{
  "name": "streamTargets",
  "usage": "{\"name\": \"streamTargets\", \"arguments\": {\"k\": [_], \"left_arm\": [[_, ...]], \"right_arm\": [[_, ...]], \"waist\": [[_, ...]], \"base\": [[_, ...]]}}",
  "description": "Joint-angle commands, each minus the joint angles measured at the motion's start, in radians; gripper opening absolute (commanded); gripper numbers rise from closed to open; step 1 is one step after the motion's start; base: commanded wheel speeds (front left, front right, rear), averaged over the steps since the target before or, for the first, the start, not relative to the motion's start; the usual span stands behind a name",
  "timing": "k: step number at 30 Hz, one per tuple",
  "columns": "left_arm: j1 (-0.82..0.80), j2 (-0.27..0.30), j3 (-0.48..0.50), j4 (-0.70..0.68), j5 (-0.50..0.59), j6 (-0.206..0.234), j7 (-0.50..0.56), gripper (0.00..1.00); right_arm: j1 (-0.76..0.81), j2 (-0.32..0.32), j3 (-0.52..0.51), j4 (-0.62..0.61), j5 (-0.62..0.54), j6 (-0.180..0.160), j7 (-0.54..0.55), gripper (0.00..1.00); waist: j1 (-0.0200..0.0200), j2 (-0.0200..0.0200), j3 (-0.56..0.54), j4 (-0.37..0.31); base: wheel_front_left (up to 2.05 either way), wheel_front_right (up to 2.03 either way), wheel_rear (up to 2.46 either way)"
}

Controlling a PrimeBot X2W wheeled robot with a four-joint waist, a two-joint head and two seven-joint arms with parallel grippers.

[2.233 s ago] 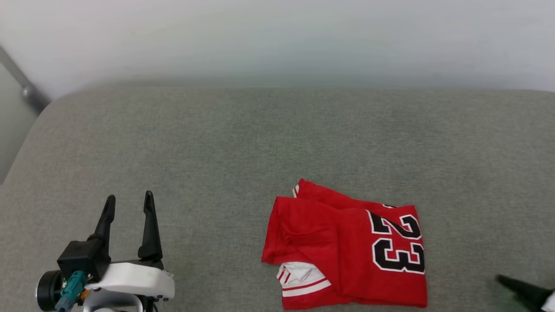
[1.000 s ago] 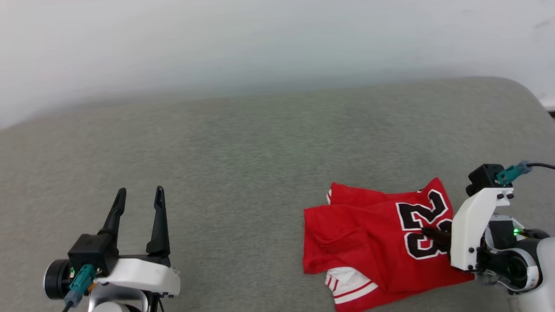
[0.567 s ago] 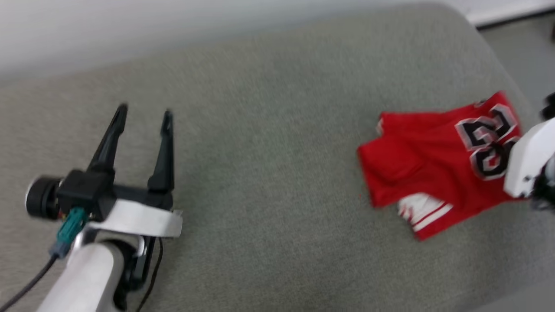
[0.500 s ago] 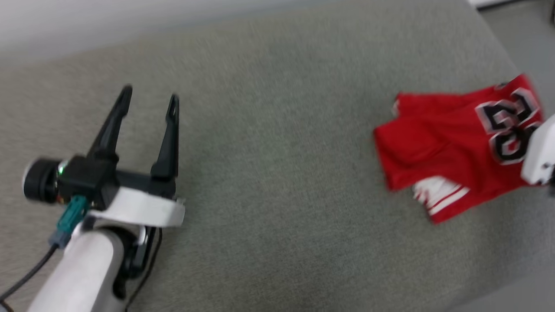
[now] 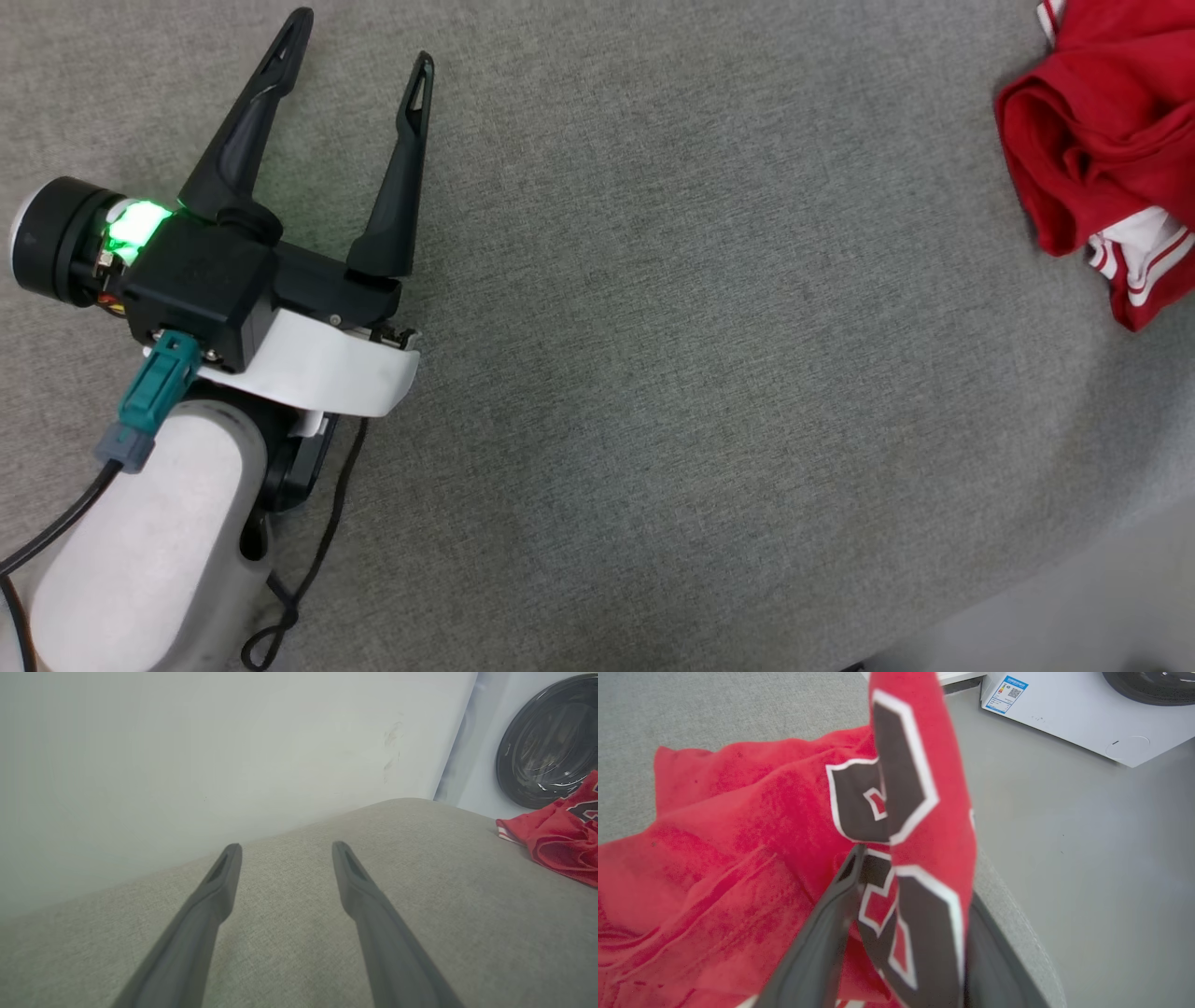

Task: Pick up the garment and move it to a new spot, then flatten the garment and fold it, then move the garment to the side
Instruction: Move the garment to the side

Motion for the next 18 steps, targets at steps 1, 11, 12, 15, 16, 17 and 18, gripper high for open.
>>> {"name": "streamTargets", "arguments": {"k": [1,11,12,15,16,17,18], "left_arm": [[-0.012,0.000,0.002,-0.004,0.004,-0.001,-0.005,1.00],[0.091,-0.041,0.013,0.072,-0.047,0.037,-0.082,1.00],[0.108,-0.049,0.014,0.084,-0.054,0.041,-0.093,1.00],[0.168,-0.067,0.024,0.117,-0.081,0.061,-0.123,1.00],[0.191,-0.073,0.029,0.127,-0.091,0.068,-0.132,1.00],[0.213,-0.075,0.035,0.134,-0.098,0.076,-0.136,1.00],[0.236,-0.077,0.042,0.145,-0.107,0.081,-0.145,1.00]], "right_arm": [[-0.028,-0.009,-0.004,0.016,-0.004,-0.001,-0.027,1.00],[0.001,-0.110,0.011,0.113,-0.004,-0.001,-0.237,1.00],[0.016,-0.121,0.022,0.109,-0.003,-0.001,-0.252,1.00],[0.077,-0.140,0.071,0.088,0.009,-0.001,-0.286,1.00],[0.101,-0.142,0.088,0.075,0.013,0.000,-0.299,1.00],[0.125,-0.138,0.105,0.063,0.020,-0.001,-0.304,1.00],[0.151,-0.134,0.116,0.050,0.022,-0.001,-0.319,1.00]], "waist": [[-0.0003,-0.0001,0.007,0.000],[-0.0003,-0.0001,-0.154,0.032],[-0.0003,-0.0001,-0.177,0.039],[-0.0003,-0.0001,-0.249,0.062],[-0.0003,-0.0001,-0.272,0.070],[-0.0003,-0.0001,-0.291,0.077],[-0.0003,-0.0001,-0.315,0.085]], "base": [[0.00,0.00,0.00],[0.00,0.00,0.00],[0.00,0.00,0.00],[0.00,0.00,0.00],[0.00,0.00,0.00],[0.00,0.00,0.00],[0.00,0.00,0.00]]}}
